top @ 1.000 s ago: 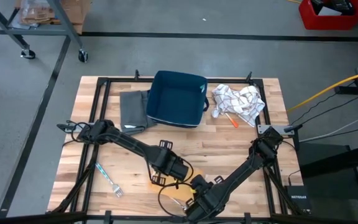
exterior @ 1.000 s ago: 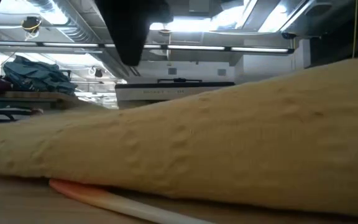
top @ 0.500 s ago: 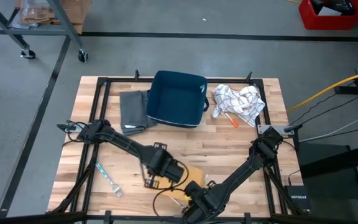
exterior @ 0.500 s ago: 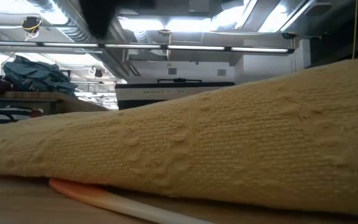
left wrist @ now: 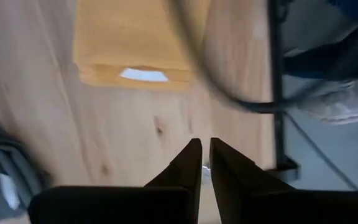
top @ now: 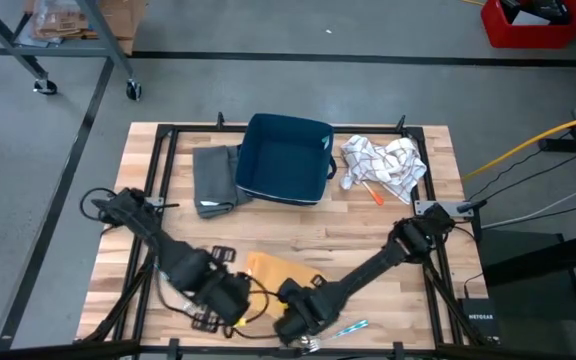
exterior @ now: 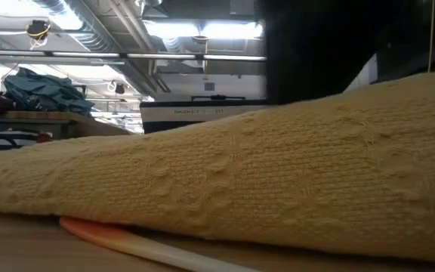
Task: Fold towel
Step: Stack the yellow towel on the gray towel
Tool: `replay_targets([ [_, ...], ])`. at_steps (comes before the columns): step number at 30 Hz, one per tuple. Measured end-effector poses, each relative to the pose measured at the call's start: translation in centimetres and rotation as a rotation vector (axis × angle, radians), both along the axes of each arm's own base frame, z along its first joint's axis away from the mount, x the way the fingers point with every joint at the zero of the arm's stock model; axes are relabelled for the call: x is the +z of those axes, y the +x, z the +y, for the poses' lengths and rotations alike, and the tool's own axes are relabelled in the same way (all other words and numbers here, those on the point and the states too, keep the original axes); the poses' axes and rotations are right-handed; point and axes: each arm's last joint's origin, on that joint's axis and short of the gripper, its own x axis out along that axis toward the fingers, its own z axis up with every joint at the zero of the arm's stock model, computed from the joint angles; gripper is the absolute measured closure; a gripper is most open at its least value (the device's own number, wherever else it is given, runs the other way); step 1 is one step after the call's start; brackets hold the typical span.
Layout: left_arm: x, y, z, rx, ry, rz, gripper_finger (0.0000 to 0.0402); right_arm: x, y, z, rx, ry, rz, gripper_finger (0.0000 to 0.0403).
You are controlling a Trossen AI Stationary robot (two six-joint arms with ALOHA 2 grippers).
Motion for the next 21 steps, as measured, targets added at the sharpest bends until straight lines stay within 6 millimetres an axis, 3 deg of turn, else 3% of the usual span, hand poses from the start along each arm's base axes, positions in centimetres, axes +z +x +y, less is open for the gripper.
replay_targets([
  [9,1.5,-5.6,-4.2,0.170,-0.095,-0.002,0.0375,-3.0,4.8,-4.2,0.002,0.026,-0.073,0.0269],
  [16,1.5,-9.4,-7.0,0.398,-0.112,-0.073,0.0375,-2.5,8.9,-9.6,-0.079,0.072,-0.243,0.0269],
  [21,1.6,-10.6,-7.8,0.464,-0.091,-0.212,0.0375,-1.7,11.4,-13.8,-0.170,0.112,-0.396,0.0269],
])
